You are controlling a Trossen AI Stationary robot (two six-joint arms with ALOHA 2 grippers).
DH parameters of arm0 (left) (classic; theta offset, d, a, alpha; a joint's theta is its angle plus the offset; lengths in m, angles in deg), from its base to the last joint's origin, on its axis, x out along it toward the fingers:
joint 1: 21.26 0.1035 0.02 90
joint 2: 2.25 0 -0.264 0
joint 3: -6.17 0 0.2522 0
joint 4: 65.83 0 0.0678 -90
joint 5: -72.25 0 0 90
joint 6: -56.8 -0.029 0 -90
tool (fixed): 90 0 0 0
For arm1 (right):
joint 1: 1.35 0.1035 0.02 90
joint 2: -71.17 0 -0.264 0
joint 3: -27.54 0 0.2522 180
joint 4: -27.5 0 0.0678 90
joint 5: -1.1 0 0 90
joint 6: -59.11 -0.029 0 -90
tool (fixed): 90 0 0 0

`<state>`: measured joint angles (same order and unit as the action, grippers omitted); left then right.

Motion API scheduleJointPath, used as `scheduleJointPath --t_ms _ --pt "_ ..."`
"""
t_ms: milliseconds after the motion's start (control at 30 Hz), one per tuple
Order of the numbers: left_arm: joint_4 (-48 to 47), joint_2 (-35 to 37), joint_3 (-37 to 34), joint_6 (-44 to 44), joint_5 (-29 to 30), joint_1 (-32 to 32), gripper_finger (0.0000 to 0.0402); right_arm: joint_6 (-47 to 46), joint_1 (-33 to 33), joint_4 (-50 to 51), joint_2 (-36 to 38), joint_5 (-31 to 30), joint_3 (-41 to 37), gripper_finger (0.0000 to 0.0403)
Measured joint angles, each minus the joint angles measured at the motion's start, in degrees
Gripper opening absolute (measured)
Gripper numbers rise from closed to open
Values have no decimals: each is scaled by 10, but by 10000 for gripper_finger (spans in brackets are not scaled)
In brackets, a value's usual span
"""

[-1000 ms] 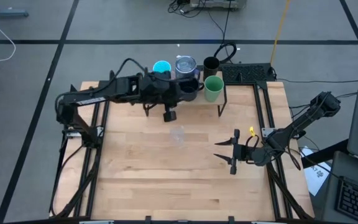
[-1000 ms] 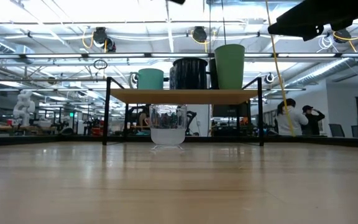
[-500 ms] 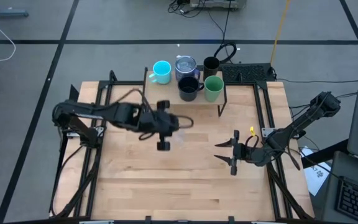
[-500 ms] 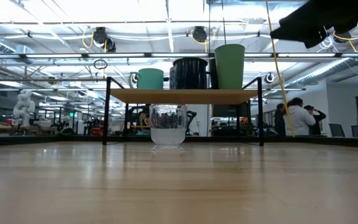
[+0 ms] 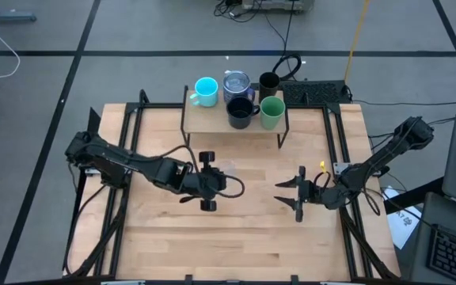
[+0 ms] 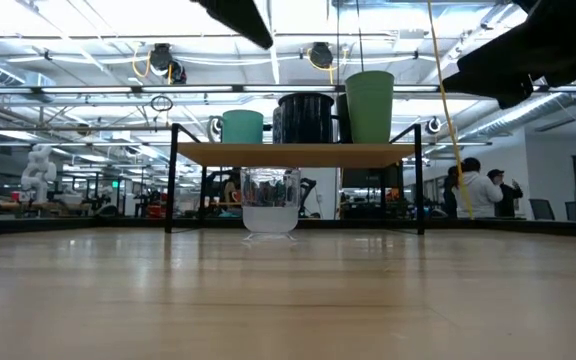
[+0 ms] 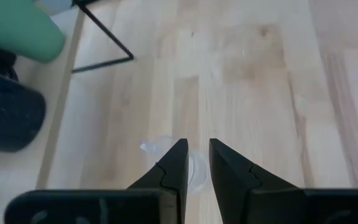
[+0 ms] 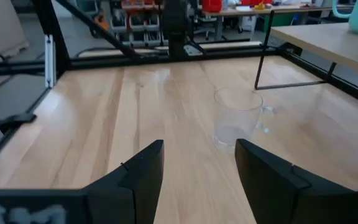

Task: Stack small to large cups/mugs on shelf
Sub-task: Put the transparent mug on the shelf aligned with the other light blue mug

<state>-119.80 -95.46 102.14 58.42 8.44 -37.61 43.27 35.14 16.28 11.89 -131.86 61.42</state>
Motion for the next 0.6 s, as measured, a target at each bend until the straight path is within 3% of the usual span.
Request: scheduleJointPath --t_ms 367,600 --pt "9 0 -47 36 7 -19 69 0 0 -76 0 -4 -34 189" --pt "15 0 -67 45 46 -17 116 0 0 -95 0 -4 -42 189"
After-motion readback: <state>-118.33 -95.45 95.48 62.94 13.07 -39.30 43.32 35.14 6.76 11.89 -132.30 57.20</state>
